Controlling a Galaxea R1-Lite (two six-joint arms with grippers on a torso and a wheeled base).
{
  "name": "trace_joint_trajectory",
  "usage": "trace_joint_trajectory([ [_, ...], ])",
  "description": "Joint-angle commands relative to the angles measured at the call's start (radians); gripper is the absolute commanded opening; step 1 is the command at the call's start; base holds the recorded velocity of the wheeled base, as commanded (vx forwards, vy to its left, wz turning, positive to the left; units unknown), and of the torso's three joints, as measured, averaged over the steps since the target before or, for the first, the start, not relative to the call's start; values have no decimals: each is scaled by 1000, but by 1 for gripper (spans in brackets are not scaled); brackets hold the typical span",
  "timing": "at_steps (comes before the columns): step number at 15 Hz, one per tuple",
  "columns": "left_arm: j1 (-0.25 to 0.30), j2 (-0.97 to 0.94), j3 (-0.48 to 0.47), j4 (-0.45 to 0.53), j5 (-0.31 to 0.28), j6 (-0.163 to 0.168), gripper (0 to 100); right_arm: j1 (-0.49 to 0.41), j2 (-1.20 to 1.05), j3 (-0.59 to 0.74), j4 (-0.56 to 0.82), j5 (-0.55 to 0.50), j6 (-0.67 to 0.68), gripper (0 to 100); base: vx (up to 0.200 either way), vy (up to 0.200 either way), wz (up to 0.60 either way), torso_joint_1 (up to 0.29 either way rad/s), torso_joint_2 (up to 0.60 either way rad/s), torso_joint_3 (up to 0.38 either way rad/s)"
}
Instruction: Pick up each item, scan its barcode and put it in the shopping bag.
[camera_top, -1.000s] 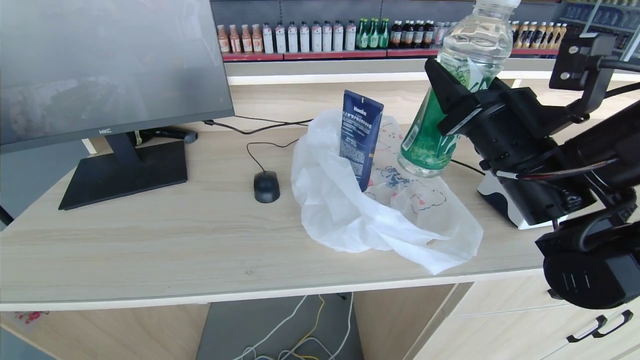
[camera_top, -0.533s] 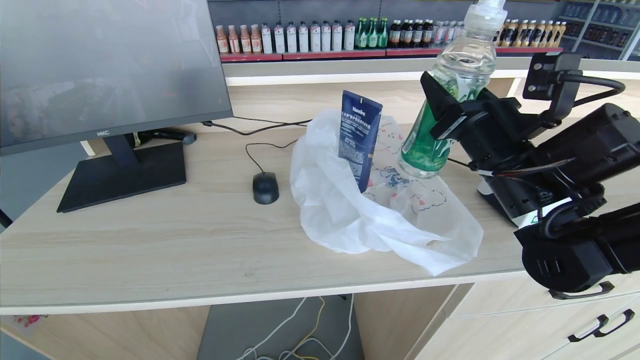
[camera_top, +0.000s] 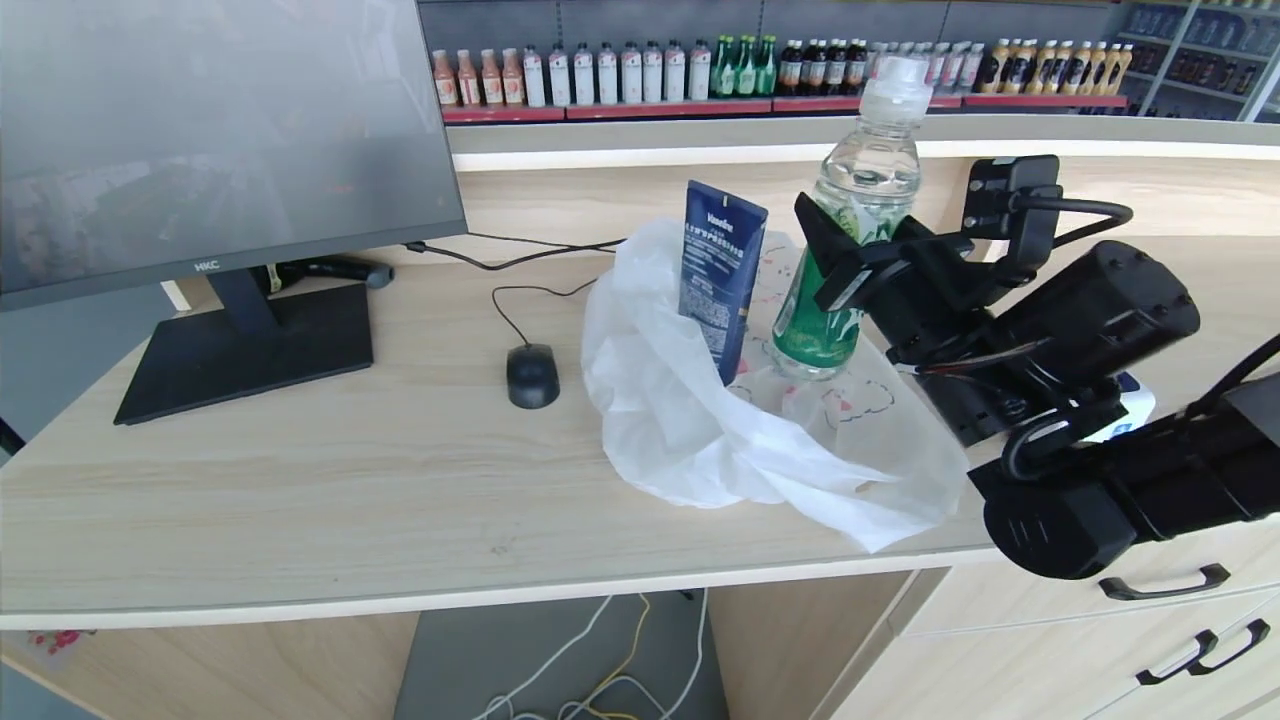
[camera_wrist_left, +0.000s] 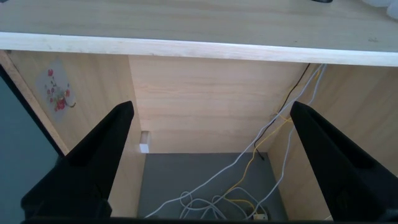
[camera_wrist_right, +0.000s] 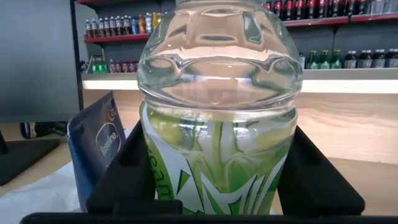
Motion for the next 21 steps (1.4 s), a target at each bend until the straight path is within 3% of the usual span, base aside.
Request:
trace_joint_trajectory([
  [1, 1, 0, 0, 0, 0, 0, 100, 0, 31, 2, -2, 0, 3, 0, 0, 0, 0, 0, 0, 0],
  [21, -1, 0, 0, 0, 0, 0, 100, -3, 102, 38, -2, 17, -3, 0, 0, 0, 0, 0, 0, 0],
])
